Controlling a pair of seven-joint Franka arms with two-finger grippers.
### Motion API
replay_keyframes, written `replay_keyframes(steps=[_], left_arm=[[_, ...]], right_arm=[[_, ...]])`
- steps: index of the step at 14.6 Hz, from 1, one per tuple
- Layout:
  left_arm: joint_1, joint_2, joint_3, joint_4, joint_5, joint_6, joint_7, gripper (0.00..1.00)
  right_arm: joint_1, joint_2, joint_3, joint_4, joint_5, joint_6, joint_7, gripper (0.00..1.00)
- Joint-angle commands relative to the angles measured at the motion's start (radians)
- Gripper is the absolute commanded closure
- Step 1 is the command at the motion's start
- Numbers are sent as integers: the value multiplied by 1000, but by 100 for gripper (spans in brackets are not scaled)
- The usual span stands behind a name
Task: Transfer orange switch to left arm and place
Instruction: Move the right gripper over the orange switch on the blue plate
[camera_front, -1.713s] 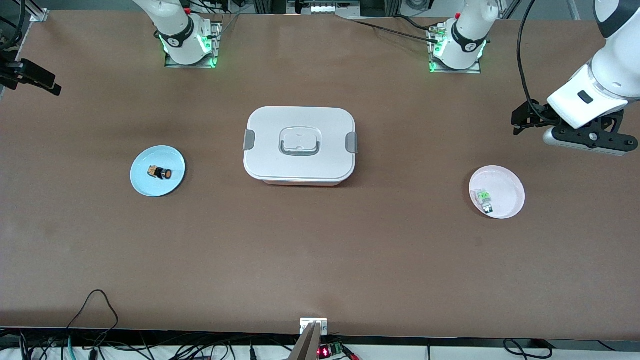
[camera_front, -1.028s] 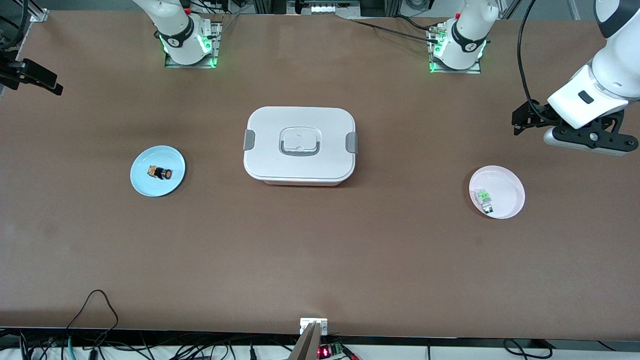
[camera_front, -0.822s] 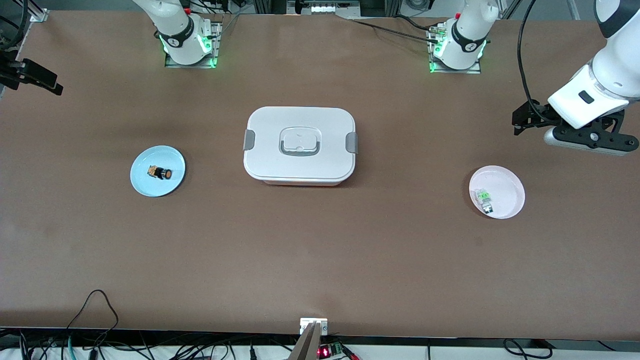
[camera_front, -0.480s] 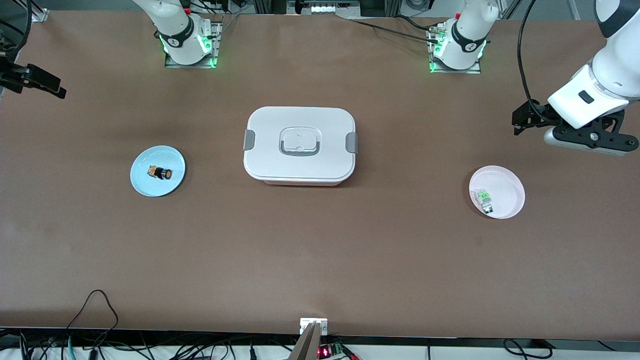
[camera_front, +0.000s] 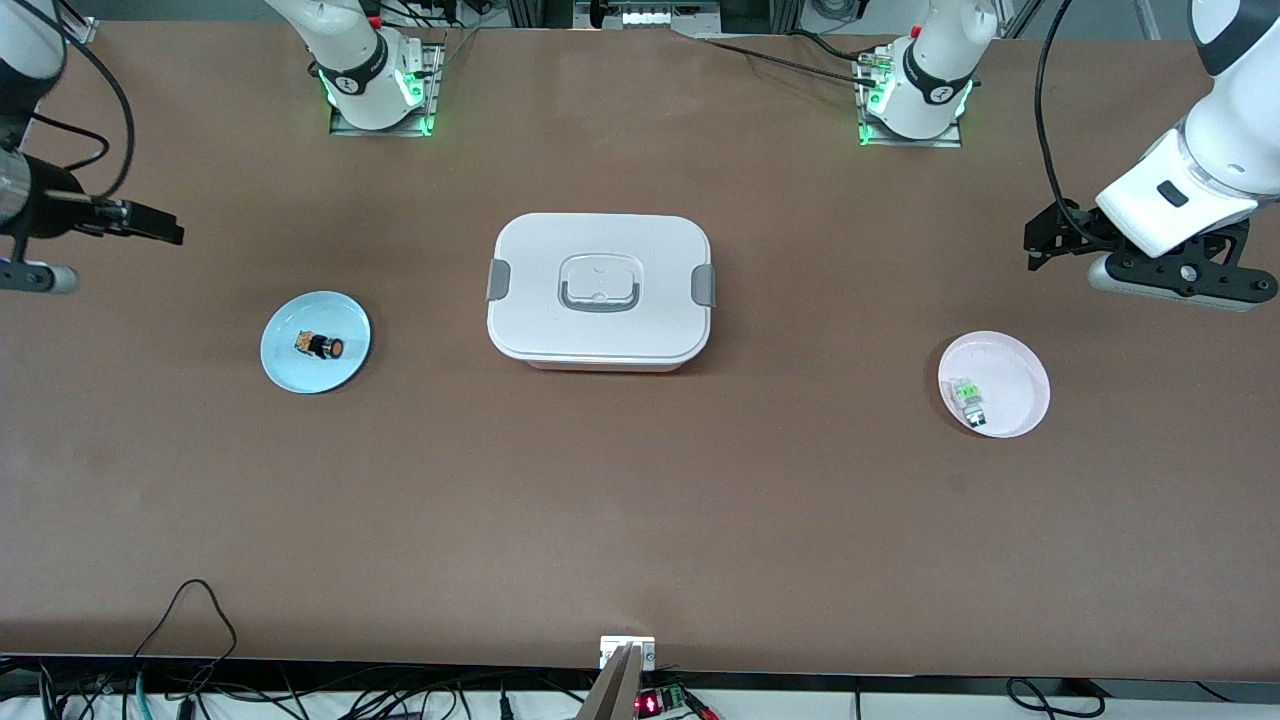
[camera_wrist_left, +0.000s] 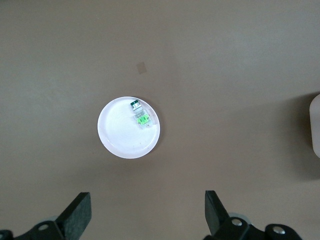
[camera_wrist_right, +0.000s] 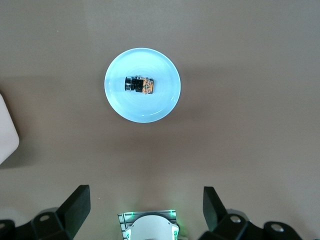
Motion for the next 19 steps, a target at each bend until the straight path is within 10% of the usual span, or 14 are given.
replay_keyframes(steps=[1,19], left_arm=[[-1,6,-2,26,25,-21,-11,0],[1,9,1,26,25,-35,3,0]], right_arm=[[8,-1,5,20,6,-6,-14,0],[13,28,-1,58,22,55,4,0]])
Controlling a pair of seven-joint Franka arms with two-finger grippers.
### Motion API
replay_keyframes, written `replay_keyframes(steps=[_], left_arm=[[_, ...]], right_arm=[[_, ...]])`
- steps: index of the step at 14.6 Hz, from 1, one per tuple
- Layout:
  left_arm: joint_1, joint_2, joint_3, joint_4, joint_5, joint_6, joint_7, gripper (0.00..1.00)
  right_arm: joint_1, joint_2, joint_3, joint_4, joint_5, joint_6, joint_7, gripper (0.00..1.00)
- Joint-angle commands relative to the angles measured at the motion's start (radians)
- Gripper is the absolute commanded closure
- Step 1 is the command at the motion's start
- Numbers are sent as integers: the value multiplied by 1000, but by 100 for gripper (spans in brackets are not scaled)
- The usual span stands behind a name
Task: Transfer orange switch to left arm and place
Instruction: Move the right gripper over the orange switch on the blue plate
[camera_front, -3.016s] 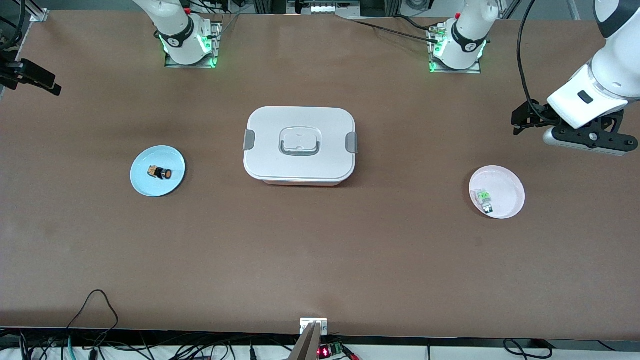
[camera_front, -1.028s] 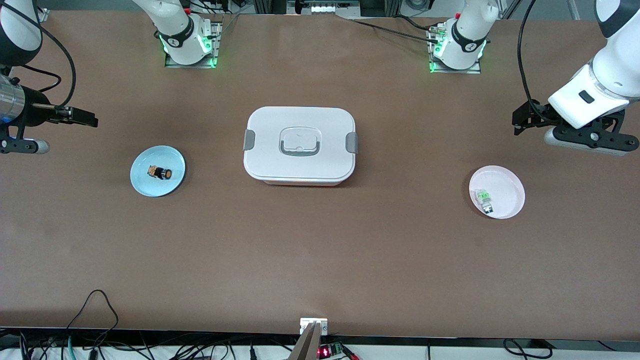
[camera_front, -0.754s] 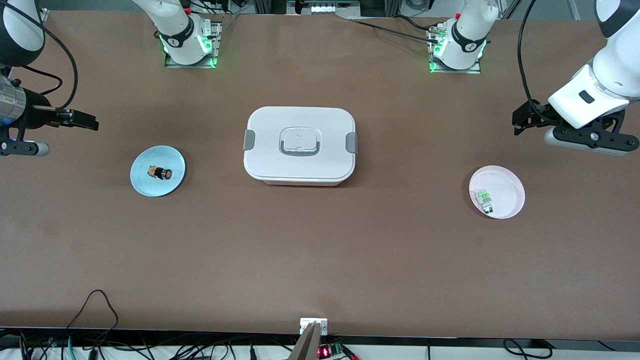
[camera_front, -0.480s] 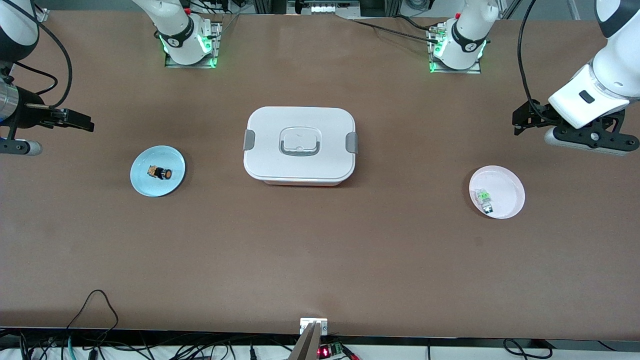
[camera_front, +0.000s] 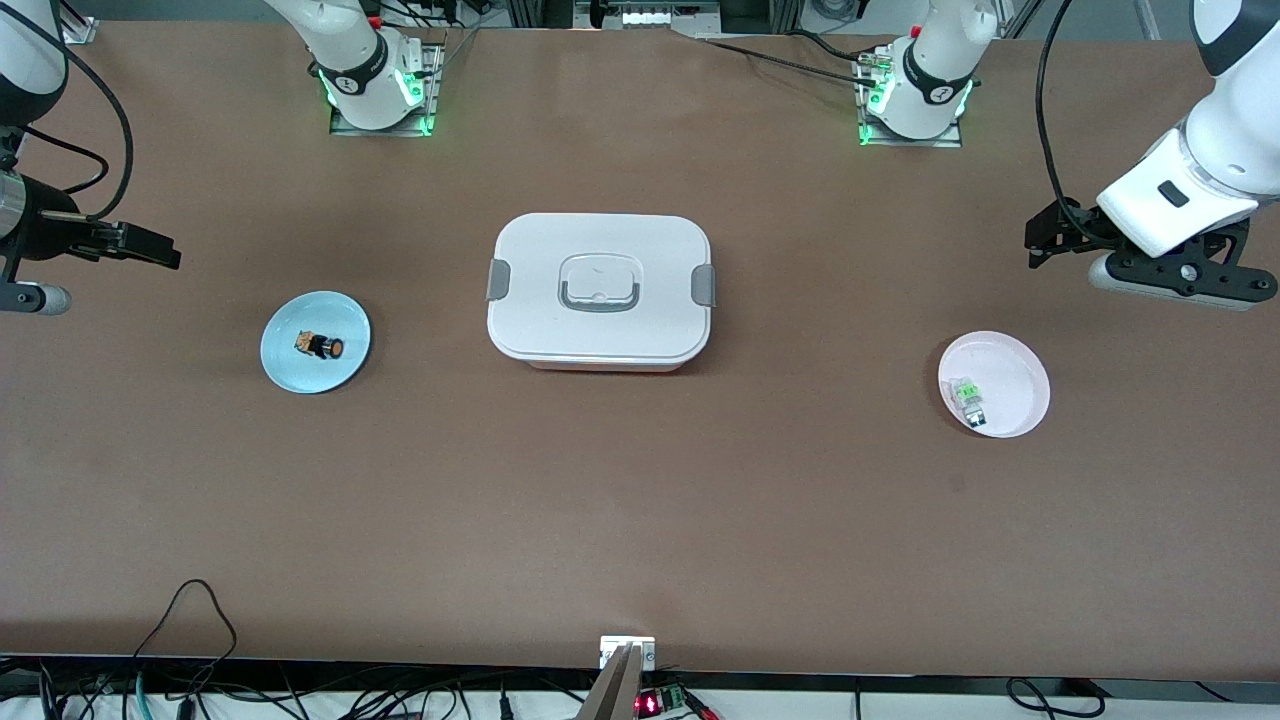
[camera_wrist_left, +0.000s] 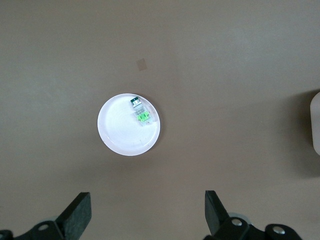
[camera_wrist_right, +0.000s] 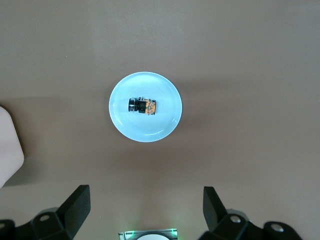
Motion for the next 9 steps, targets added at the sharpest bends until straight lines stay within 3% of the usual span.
replay_keyframes(steps=[1,9], left_arm=[[0,9,-1,26,25,-23,3,0],[6,9,1,26,25,-22,4,0]], right_arm=[[5,16,7,18,3,1,4,0],[-2,172,2,18,1,123,4,0]])
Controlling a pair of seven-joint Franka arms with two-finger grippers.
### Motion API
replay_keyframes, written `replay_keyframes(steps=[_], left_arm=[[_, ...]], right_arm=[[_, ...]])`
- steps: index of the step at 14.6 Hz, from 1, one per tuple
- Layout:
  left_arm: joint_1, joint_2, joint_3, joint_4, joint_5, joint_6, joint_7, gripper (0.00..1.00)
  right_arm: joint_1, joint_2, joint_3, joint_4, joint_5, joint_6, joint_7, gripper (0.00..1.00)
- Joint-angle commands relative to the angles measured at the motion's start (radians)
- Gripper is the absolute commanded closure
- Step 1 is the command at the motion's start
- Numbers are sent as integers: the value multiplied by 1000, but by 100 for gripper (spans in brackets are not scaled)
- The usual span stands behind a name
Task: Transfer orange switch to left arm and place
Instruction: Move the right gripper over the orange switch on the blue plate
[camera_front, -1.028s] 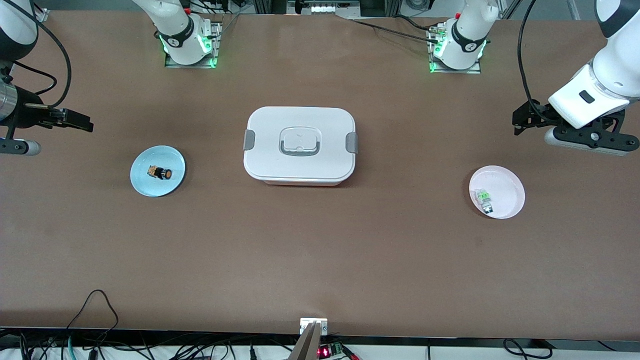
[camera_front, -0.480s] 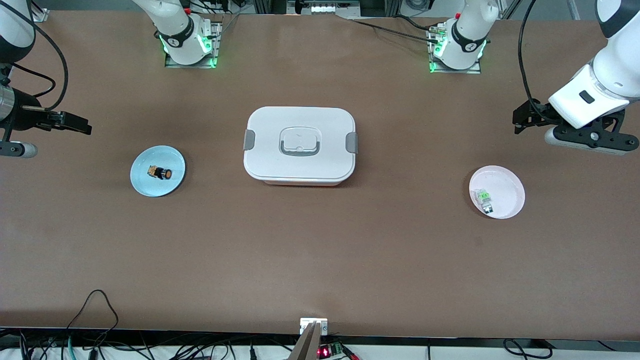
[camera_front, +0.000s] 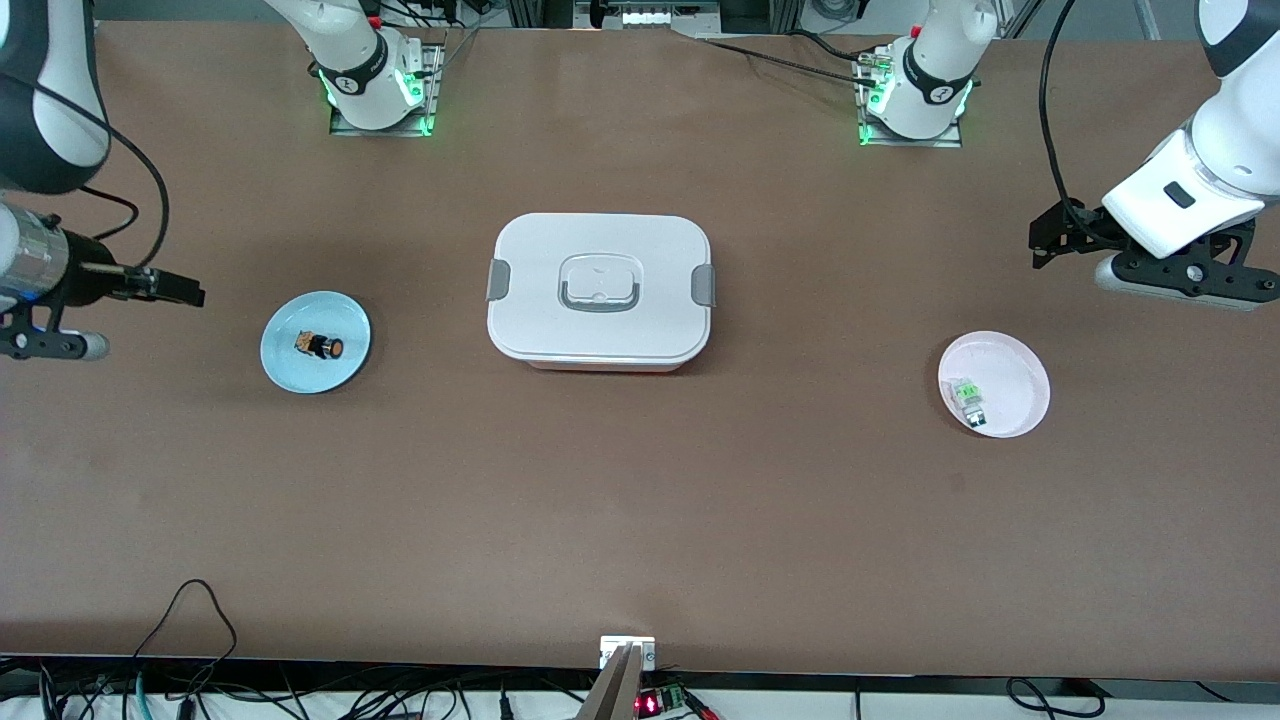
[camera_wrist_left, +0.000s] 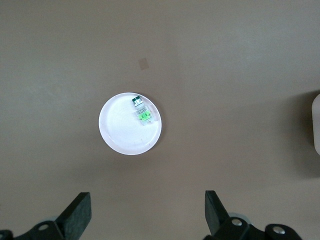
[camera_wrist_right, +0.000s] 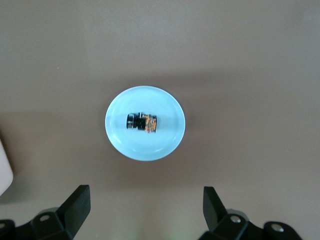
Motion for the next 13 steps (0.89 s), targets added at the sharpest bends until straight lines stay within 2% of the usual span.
replay_keyframes(steps=[1,6,13], left_arm=[[1,9,-2,26,23,-22,4,0],[1,9,-2,26,25,-20,4,0],[1,8,-4,26,25,-20,0,0]], right_arm=[[-3,66,1,10,4,35,4,0],[15,130,4,-15,-2,98,1,0],[14,64,9,-329,0,429,4,0]])
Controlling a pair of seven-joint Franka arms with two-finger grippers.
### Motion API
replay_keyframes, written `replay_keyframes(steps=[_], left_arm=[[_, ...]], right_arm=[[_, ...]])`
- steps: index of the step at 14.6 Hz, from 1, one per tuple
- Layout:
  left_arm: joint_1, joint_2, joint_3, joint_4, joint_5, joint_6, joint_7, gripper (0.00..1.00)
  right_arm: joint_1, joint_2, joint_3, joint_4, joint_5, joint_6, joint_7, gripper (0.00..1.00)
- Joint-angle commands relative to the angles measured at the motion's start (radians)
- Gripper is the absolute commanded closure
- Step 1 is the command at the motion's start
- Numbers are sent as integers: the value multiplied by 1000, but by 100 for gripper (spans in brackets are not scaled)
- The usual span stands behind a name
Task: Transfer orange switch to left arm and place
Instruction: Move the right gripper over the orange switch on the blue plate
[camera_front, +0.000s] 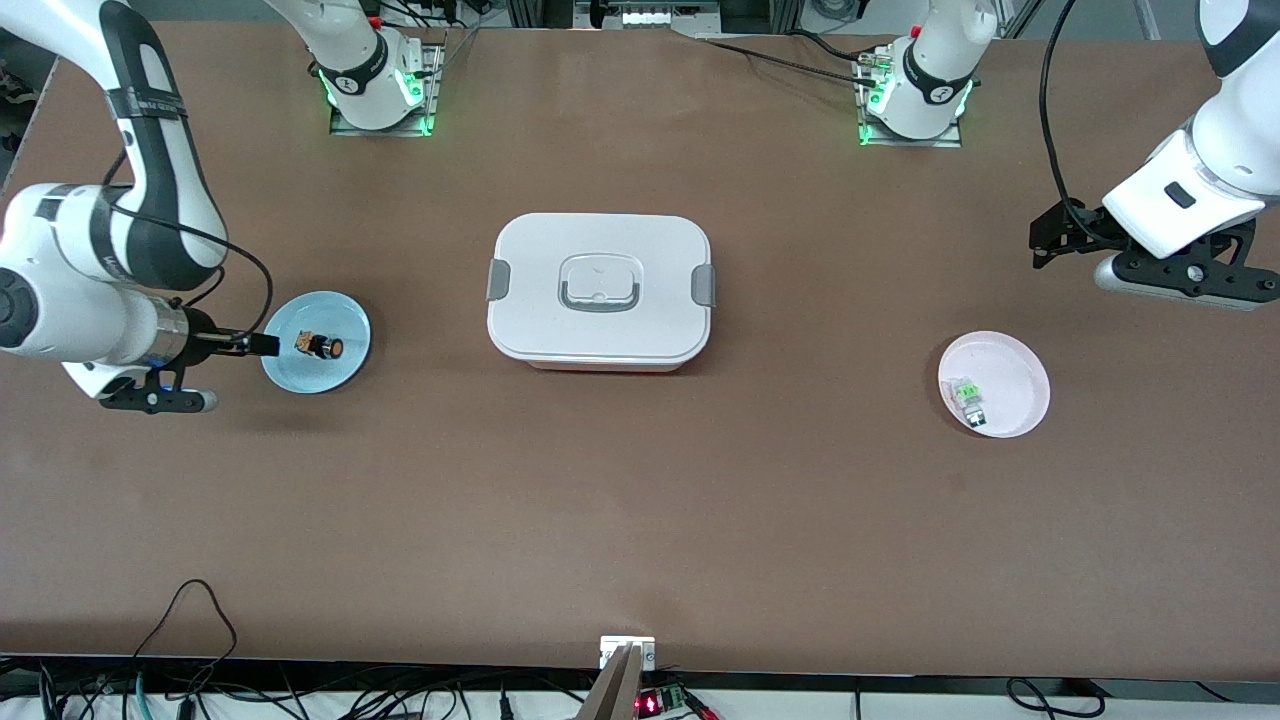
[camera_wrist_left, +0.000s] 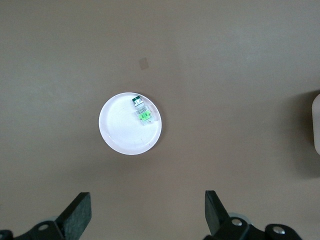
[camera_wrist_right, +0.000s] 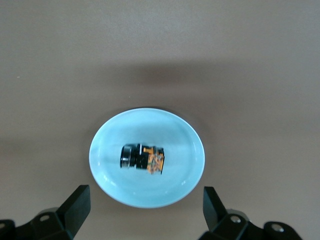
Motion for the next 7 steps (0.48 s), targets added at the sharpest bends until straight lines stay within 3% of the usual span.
replay_keyframes(steps=[1,4,7], left_arm=[[1,8,-5,26,25,-20,-4,0],[1,8,-5,26,23,-20,3,0],[1,8,-4,26,25,-22,3,0]], right_arm=[[0,-75,4,-165,3,138,4,0],[0,-78,4,-250,3,230,4,0],[0,-69,6,-262,3,261,4,0]])
